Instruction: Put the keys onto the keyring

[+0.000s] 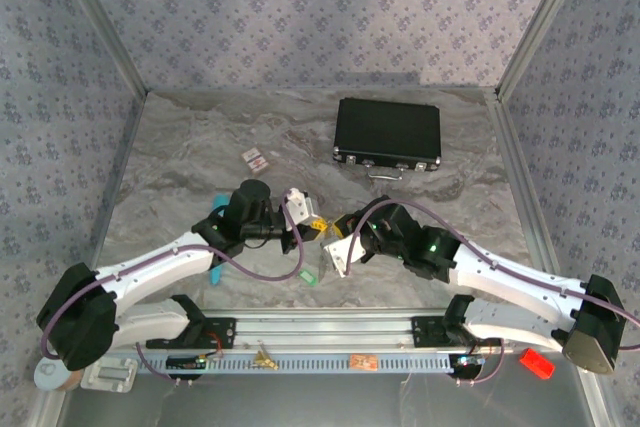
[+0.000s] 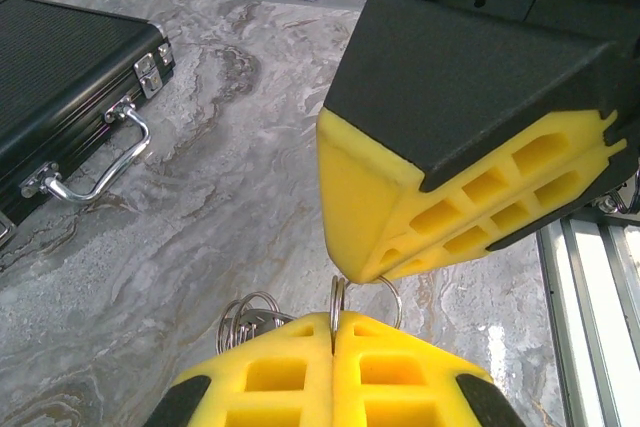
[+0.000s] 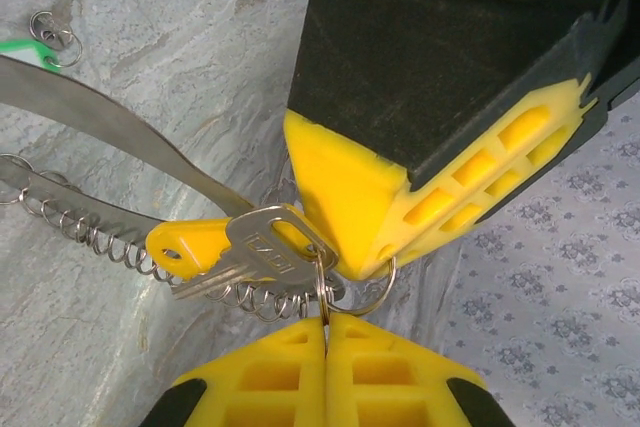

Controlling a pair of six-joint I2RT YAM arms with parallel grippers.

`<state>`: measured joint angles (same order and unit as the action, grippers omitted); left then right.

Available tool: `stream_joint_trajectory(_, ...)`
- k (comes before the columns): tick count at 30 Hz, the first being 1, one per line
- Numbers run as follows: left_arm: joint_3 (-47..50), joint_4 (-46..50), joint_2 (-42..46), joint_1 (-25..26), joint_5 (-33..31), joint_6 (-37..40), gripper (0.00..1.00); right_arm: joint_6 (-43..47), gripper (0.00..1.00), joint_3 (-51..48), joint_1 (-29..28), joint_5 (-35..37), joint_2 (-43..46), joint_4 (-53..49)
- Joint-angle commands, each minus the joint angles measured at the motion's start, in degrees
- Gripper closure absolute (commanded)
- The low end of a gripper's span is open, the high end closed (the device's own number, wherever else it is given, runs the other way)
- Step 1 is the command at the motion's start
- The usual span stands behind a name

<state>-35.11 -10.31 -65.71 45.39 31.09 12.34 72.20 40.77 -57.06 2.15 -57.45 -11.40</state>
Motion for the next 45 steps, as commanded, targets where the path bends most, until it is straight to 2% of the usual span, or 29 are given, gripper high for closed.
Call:
stream_joint_trajectory(1, -0.2, -6.5, 1.1, -0.3, 1.7, -1.9, 1.0, -4.2, 1.0, 0.1, -0.2, -3.4, -0.6, -1.5)
stream_joint_trajectory(3, 0.1, -7.6, 1.3, -0.2, 1.6, -2.2, 1.0, -5.8, 0.98, -0.3, -0.2, -4.4, -0.8, -1.8)
stream_joint_trajectory(13, 2.2, -11.5, 2.7, -0.3, 0.4, -1.6, 1.0, -10.7, 0.69, -0.3, 1.1, -10.0, 0.4, -7.8)
stream_joint_trajectory(18, 2.6, -12.1, 2.8, -0.3, 0.2, -1.2, 1.0, -17.3, 0.67, -0.7, 4.5, -12.1, 3.4, -5.2)
stream_joint_trajectory(21, 3.7, -13.6, 3.1, -0.3, 0.1, -0.8, 1.0, -26.7, 0.66, -1.4, 8.5, -16.5, 5.9, -1.2)
stream_joint_trajectory(25, 5.2, -16.7, 3.2, -0.3, 0.5, -0.5, 1.0, -44.2, 0.66, -4.7, 13.8, -26.5, 7.4, 7.1)
stream_joint_trajectory(29, 6.7, -19.3, 3.5, -0.4, 1.1, 1.2, 1.0, -54.5, 0.65, -6.9, 16.3, -33.4, 6.4, 14.6)
stream_joint_trajectory(36, 7.5, -21.3, 3.6, -0.3, 2.3, 2.1, 1.0, -56.4, 0.66, -5.8, 17.1, -38.9, 2.3, 16.2)
stream_joint_trajectory(45, 7.8, -22.1, 3.8, -0.3, 3.4, 2.0, 1.0, -55.6, 0.74, -5.7, 18.5, -40.3, -0.4, 17.3)
